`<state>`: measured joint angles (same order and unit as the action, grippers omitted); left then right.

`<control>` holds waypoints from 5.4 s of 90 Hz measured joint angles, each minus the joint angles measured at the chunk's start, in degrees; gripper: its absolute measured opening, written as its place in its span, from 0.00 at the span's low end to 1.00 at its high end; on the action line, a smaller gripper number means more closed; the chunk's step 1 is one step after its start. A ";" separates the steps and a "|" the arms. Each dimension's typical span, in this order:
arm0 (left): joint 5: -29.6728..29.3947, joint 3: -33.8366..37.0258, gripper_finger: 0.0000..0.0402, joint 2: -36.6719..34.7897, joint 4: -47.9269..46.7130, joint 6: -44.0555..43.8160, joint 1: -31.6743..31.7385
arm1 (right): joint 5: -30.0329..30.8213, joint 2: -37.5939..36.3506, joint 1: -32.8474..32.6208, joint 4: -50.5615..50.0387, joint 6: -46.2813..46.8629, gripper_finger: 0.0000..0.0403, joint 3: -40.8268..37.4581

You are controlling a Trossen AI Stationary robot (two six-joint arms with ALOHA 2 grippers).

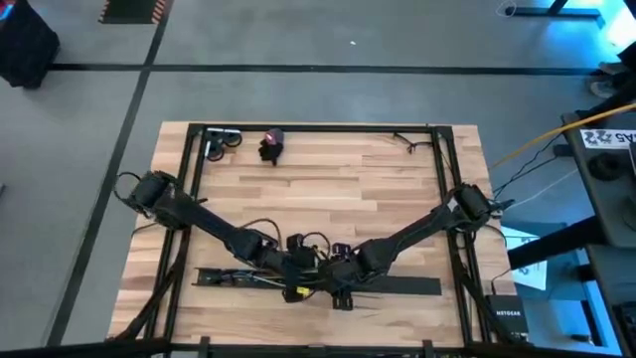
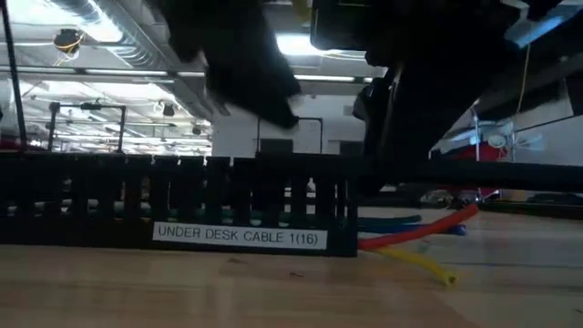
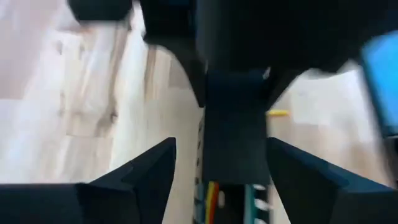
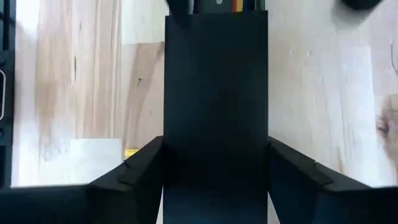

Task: Ziptie cables
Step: Close the black cable duct

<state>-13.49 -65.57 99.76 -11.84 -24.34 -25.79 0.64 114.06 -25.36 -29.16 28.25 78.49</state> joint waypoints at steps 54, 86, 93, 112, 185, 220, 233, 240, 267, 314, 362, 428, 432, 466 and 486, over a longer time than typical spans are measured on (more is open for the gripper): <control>4.77 1.03 0.72 1.44 -8.52 -4.84 -1.67 | -0.20 0.00 -0.06 -0.42 0.43 0.55 -0.03; 3.57 1.58 0.71 6.86 -0.97 1.28 -3.10 | -0.64 0.05 -0.22 1.01 1.92 0.55 -0.14; 3.53 1.58 0.67 8.50 0.07 2.41 -3.09 | -0.68 0.11 -0.16 2.17 1.92 0.55 -0.16; 3.49 1.49 0.53 10.34 3.52 3.53 -3.03 | -0.74 0.11 -0.17 3.05 1.92 0.55 -0.20; 6.29 0.09 0.68 9.07 2.36 5.97 0.58 | 0.73 2.38 0.21 6.94 7.17 0.55 0.08; 4.73 2.38 0.69 1.81 -11.16 4.86 -3.26 | 0.20 2.51 0.39 6.24 6.88 0.55 0.08; 4.66 7.64 0.69 2.63 -5.29 3.44 -3.56 | 0.04 2.51 0.38 6.42 6.91 0.55 0.02; 4.54 9.87 0.65 2.32 -0.30 2.48 -3.18 | -0.18 2.51 0.37 6.90 6.23 0.55 -0.03; 5.86 12.03 0.53 2.58 7.93 3.53 -2.68 | -0.21 2.65 0.28 9.65 6.18 0.55 -0.20; 8.74 11.55 0.66 5.21 15.64 3.78 -0.83 | 0.71 3.04 1.16 14.61 7.31 0.55 -0.36; 7.49 7.00 0.74 -5.52 -17.54 3.70 -2.60 | 2.43 3.04 1.51 11.31 7.54 0.55 -0.01; 5.40 23.28 0.54 -1.36 23.26 -0.77 -3.52 | 3.62 3.95 1.76 17.97 7.52 0.55 -0.29; 5.43 23.03 0.54 -0.53 24.47 -0.55 -3.35 | 3.68 4.73 2.11 19.41 7.66 0.55 -0.09; 9.85 18.45 0.66 0.25 19.16 1.70 -1.78 | 2.15 5.57 2.30 17.23 7.20 0.55 1.25; 11.20 13.08 0.68 -5.72 -3.45 0.29 -0.69 | 3.09 5.60 2.67 16.43 7.04 0.55 1.28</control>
<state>-2.29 -52.49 94.03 -15.29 -24.05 -26.49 3.74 119.66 -22.70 -12.74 35.29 79.77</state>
